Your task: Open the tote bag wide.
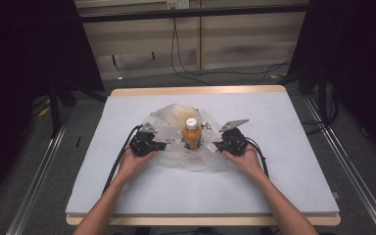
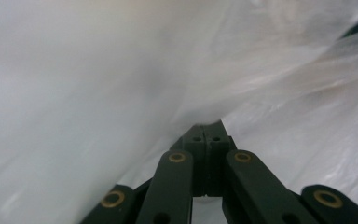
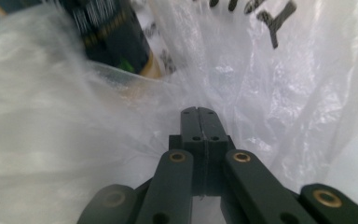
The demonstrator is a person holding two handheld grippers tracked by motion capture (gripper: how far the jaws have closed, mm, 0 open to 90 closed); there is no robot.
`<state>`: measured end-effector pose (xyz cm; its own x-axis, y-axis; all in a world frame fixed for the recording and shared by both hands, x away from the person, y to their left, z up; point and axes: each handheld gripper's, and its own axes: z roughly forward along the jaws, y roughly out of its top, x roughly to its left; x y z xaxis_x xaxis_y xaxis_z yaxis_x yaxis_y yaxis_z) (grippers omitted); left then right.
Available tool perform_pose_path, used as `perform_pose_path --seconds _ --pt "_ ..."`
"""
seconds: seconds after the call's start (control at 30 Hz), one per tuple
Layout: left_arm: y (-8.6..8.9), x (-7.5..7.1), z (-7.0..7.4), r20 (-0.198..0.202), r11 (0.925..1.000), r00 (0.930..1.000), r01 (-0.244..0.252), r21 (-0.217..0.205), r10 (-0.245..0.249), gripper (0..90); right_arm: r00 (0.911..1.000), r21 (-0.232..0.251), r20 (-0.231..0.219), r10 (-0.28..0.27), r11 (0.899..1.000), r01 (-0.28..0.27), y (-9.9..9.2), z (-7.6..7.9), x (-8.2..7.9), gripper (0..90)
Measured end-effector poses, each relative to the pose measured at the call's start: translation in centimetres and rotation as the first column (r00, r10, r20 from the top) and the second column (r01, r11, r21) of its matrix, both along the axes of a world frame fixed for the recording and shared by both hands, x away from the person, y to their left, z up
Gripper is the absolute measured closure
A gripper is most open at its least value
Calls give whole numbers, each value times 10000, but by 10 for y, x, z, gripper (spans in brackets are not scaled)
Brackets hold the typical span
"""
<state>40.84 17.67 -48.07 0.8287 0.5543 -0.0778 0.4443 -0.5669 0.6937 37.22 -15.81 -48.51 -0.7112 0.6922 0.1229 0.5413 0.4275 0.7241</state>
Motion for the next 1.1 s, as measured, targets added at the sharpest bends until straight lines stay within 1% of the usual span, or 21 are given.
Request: perform_pose_path --seconds 0.03,0.07,0.17,0.23,0.3,0.33,0.37,0.4,0.47,0.5,0.53,0.57,0.6,0.7,0.8,0.9,0.93,0.97,1.03,1.07,1.1 --pt "2 -1 1 0 9999 10000 -32 108 32 900 10000 -196 24 -27 9998 28 -1 -1 -1 900" --pt "5 -3 2 -33 9998 10000 14 191 -14 900 10000 -148 -13 58 9999 -58 -4 -1 -2 900" --pt "14 -10 4 110 9980 9999 77 621 -84 900 10000 -357 30 -6 9994 7 -14 0 -5 900" --pt "20 -15 4 217 9984 9998 -20 565 7 900 10000 -681 98 6 9977 1 -21 2 -8 900" --pt "27 -16 4 121 9987 9999 40 513 -46 900 9998 -1057 164 57 9944 -39 -29 4 -13 900" --pt "30 -18 3 85 9990 10000 -41 447 37 900 9998 -1103 177 -68 9939 87 -40 4 -19 900" --pt "33 -18 2 25 9997 10000 -47 239 47 900 9996 -1084 203 -178 9939 199 -47 4 -22 900" --pt "36 -19 2 3 9997 10000 -80 249 80 900 9994 -1012 208 -279 9944 299 -53 4 -24 900" --pt "39 -23 4 153 9984 9999 -27 559 19 900 9986 -971 197 -494 9940 511 -65 3 -28 900" --pt "41 -24 5 120 9977 9999 34 670 -42 900 9986 -971 197 -494 9940 511 -65 3 -28 900" --pt "44 -24 4 -10 9988 10000 -28 486 29 900 9976 -946 249 -646 9933 667 -75 3 -31 900" --pt "46 -24 3 -88 9993 9999 -86 363 89 900 9976 -946 249 -646 9933 667 -75 3 -31 900" --pt "47 -25 2 16 9996 9999 -157 239 157 900 9967 -948 182 -791 9922 805 -79 3 -33 900" --pt "48 -28 4 5 9989 10000 -80 453 80 900 9953 -1019 271 -928 9902 952 -84 3 -36 900" --pt "53 -33 5 -73 9987 9999 -142 484 146 900 9946 -1348 422 -946 9859 995 -85 5 -39 900" --pt "58 -37 4 -122 9993 9998 -179 320 183 900 9929 -1382 396 -1118 9836 1163 -89 5 -41 900" --pt "59 -38 5 -82 9991 9998 -154 398 158 900 9922 -1311 314 -1208 9836 1239 -89 6 -42 900" --pt "59 -39 5 -132 9994 9998 -123 329 127 900 9917 -1309 331 -1241 9832 1274 -89 6 -42 900" --pt "59 -42 4 -140 9999 9999 94 -54 -95 900 9922 -1189 406 -1175 9854 1216 -88 6 -41 900" --pt "59 -43 6 -85 9993 9998 158 -326 -161 900 9921 -976 412 -1187 9877 1222 -87 8 -41 900" --pt "58 -45 10 -11 9985 9997 246 -491 -247 900 9926 -445 628 -1035 9933 1063 -85 17 -41 900"
